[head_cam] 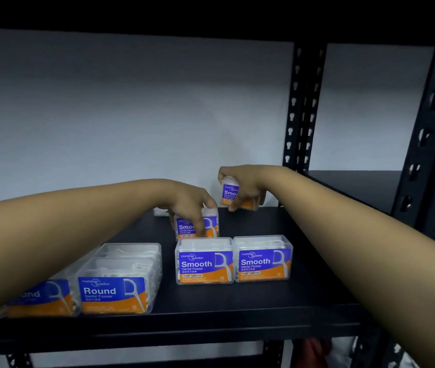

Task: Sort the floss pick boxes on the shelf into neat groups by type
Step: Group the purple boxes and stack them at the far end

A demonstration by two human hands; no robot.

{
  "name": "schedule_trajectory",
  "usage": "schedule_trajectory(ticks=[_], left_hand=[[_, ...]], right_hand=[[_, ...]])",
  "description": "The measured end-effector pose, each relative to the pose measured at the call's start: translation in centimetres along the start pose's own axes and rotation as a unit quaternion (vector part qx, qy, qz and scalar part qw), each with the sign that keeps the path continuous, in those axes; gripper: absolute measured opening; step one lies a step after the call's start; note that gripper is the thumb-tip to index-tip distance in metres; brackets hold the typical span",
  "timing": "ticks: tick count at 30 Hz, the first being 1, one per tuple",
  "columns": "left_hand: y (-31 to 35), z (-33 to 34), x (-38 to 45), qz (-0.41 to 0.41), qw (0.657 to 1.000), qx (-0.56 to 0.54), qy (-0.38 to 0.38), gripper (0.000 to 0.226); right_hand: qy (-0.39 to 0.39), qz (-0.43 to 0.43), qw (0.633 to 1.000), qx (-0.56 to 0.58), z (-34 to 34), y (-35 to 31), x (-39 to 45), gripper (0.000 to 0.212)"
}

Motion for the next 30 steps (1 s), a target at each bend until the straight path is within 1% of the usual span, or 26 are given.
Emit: schedule_trajectory(ticks=[4,8,9,11,12,13,14,16,17,18,19,20,23,27,28,30], left_hand=[[0.8,0.5,-0.2,-0.001,1.000,-0.004,-0.016,0.032],[1.6,0.7,-0.5,-0.012,1.000,0.017,-0.011,0.032],[1.9,0.5,-0.7,-0.018,1.000,0.021,-0.009,0.036],[2.5,-0.3,-1.8,-0.024,0.999,0.026,0.004,0.052],[2.8,-0.9,-2.6,-0.017,0.999,0.027,0.027,0.060],[3.1,-1.6,-3.4,0.001,0.997,0.026,0.067,0.064],[3.4,-2.3,-4.3,0.029,0.992,0.017,0.123,0.064],[4.0,-3.2,-6.3,0.091,0.965,-0.036,0.244,0.051],[4.2,-3.2,-7.2,0.115,0.950,-0.064,0.284,0.041],[4.5,-3.0,-8.0,0.133,0.942,-0.081,0.297,0.032],[4.7,-2.4,-8.6,0.146,0.943,-0.090,0.286,0.026],[5.0,-1.7,-9.2,0.153,0.949,-0.094,0.258,0.024],[5.3,0.7,-10.1,0.145,0.970,-0.098,0.170,0.034],[5.3,2.5,-10.0,0.106,0.980,-0.112,0.130,0.059],[5.3,2.7,-9.9,0.097,0.981,-0.120,0.122,0.064],[5.3,2.9,-9.9,0.092,0.981,-0.131,0.111,0.063]], right_hand=[[0.016,-0.003,1.000,-0.015,-1.7,-0.5,-2.3,0.053],[0.033,0.000,0.999,-0.040,-3.4,-1.2,-4.9,0.047],[0.036,0.003,0.998,-0.045,-3.7,-1.3,-5.6,0.046],[0.048,0.008,0.997,-0.051,-4.5,-1.4,-7.4,0.046],[0.057,0.010,0.997,-0.053,-4.9,-1.5,-8.4,0.047],[0.065,0.014,0.996,-0.060,-5.3,-1.5,-9.4,0.047],[0.070,0.019,0.995,-0.071,-5.6,-1.6,-10.4,0.046],[0.060,0.037,0.993,-0.097,-5.7,-1.7,-12.3,0.045],[0.045,0.048,0.992,-0.108,-5.6,-1.6,-13.1,0.044],[0.027,0.058,0.991,-0.117,-5.4,-1.5,-13.8,0.043],[0.011,0.066,0.990,-0.124,-5.1,-1.5,-14.4,0.044],[-0.002,0.074,0.989,-0.132,-4.8,-1.5,-14.8,0.045],[-0.025,0.091,0.984,-0.152,-3.9,-1.4,-15.7,0.047],[-0.037,0.104,0.976,-0.188,-2.9,-1.0,-16.2,0.048],[-0.048,0.110,0.974,-0.191,-2.5,-0.9,-16.2,0.051],[-0.074,0.121,0.971,-0.194,-1.7,-0.6,-16.1,0.061]])
Point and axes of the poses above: each hand's wrist, its own x-axis towards the middle knuckle, its own z-axis out of the palm, y = z × x, the point moved 4 cm from there along x, towards the middle knuckle, and after that the axes turned 4 degrees about -z, right-handed, at the moved point
